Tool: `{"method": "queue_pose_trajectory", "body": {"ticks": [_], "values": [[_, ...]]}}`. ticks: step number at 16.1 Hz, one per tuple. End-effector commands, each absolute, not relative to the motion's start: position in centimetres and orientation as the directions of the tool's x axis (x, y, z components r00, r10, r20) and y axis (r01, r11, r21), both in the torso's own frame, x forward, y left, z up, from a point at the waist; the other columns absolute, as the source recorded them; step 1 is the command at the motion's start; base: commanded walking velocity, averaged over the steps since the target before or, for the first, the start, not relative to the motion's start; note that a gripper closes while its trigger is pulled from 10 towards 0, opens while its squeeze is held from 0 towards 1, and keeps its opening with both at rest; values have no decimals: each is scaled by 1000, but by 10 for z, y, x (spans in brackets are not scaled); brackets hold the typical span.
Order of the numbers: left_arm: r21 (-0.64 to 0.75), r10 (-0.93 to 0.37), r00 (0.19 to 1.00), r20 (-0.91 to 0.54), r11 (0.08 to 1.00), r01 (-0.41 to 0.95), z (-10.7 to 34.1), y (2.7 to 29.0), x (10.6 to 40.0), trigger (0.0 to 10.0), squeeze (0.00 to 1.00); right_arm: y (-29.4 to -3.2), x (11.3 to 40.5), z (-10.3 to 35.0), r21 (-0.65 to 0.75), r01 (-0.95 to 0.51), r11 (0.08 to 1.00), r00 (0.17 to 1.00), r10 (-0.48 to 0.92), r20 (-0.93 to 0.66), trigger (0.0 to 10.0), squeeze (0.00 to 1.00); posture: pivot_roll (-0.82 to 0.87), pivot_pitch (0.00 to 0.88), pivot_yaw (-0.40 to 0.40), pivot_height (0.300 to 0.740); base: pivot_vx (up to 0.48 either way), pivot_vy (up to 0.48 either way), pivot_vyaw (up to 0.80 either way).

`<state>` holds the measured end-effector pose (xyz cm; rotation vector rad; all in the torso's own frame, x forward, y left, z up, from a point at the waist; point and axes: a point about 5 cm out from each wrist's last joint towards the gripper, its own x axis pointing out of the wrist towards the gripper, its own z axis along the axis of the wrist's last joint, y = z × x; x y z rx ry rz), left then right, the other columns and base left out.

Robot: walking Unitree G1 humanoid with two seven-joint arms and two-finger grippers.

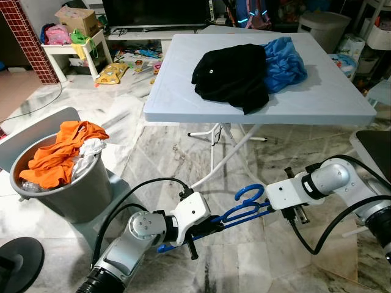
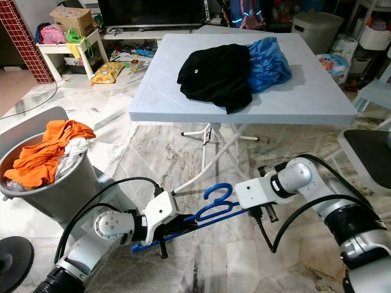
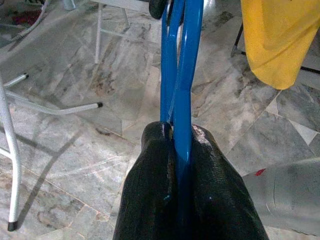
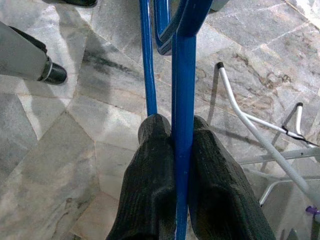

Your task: Hang hanger

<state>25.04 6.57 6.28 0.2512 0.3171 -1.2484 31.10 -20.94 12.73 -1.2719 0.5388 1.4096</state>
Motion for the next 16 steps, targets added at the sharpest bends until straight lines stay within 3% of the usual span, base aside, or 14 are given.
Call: {"method": "queue_pose_trajectory", "body": {"ticks": [1,2,3,4,11,13,15,16], "values": [[33,-883,303,-358,313,949,66,69,255,10000,0,-213,314,127,-323,-901,-289,202,381,-902,0,0,-191,0,30,740,0,0,0],[30,-883,304,-358,315,949,65,69,255,10000,0,-213,314,126,-321,-903,-285,200,382,-902,0,0,-192,0,31,740,0,0,0],[26,-883,305,-356,317,948,65,69,255,10000,294,-214,314,126,-320,-904,-283,200,381,-902,0,0,-191,0,30,740,0,0,0],[21,-884,307,-352,320,947,65,69,255,10000,1000,-214,315,126,-322,-904,-279,204,381,-902,0,0,-191,0,28,740,0,0,0],[-33,-885,410,-222,427,904,74,70,261,10000,1000,-215,330,119,-431,-890,-149,349,386,-854,0,0,-188,0,26,740,0,0,0],[-118,-842,527,-115,539,834,86,77,266,10000,1000,-221,335,114,-496,-866,-55,445,368,-817,0,0,-190,0,23,740,0,0,0],[-229,-716,697,-30,684,693,90,95,267,10000,1000,-229,338,104,-546,-826,139,556,349,-754,0,0,-185,0,15,740,0,0,0],[-250,-681,732,-19,712,656,89,99,266,10000,1000,-230,336,101,-537,-824,178,563,353,-747,0,0,-179,0,11,740,0,0,0]]}}
